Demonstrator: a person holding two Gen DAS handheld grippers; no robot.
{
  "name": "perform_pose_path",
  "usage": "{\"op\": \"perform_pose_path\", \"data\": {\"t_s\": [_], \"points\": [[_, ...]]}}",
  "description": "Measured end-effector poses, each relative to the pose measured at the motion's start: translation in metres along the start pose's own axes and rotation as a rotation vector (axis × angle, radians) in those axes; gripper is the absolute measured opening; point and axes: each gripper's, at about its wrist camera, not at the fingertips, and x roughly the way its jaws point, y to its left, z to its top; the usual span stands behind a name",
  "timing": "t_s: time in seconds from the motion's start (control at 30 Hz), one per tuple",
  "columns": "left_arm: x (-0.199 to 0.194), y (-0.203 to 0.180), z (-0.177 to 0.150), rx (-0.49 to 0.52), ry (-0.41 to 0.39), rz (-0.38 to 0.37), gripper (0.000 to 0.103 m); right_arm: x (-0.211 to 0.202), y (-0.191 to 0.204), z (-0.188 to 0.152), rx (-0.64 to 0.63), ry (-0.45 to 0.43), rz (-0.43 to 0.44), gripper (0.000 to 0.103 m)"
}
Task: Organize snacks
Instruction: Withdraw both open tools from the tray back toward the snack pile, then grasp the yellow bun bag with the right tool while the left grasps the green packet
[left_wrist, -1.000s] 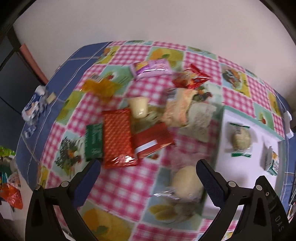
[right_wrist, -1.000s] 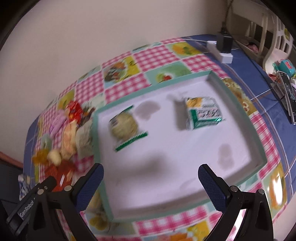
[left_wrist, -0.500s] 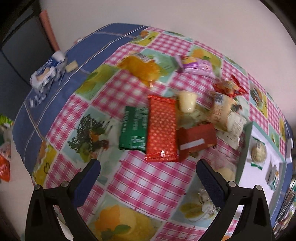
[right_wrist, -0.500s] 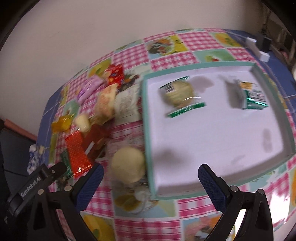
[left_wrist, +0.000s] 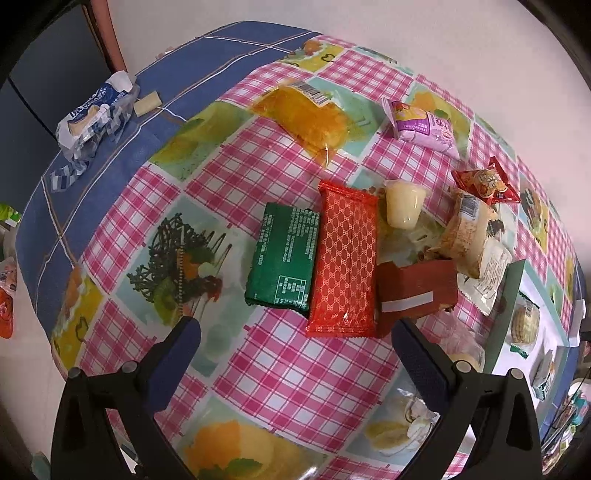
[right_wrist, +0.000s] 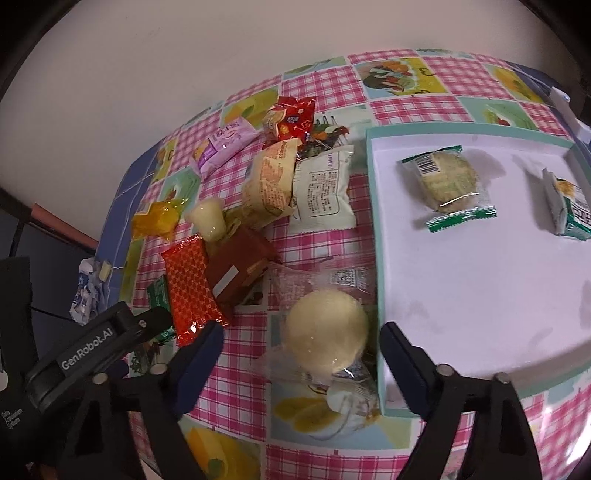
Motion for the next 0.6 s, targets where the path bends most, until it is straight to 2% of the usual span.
{"op": "perform_pose_path", "data": {"t_s": [0.07,0.17,0.37,0.6], "points": [[0.001,0.001,0.001,-0.008,0.000,-0.002,0.103,0.002,0.001,0.001,-0.006,0.006,0.004,0.084],[0.001,0.004,0.002,-0.021,-0.001,-0.007,0.103,0.007,0.000,0.002,-0.002,0.022,0.009,0.076],[0.003,0.008,0.004,-0.046,0.008,-0.021,0.103,0.013,0.001,0.001,-0.012,0.036,-0.004,0.070],[0.005,0.012,0.005,-0.076,0.017,-0.037,0.103,0.008,0.012,0.001,-0.044,0.033,0.065,0.068]]}}
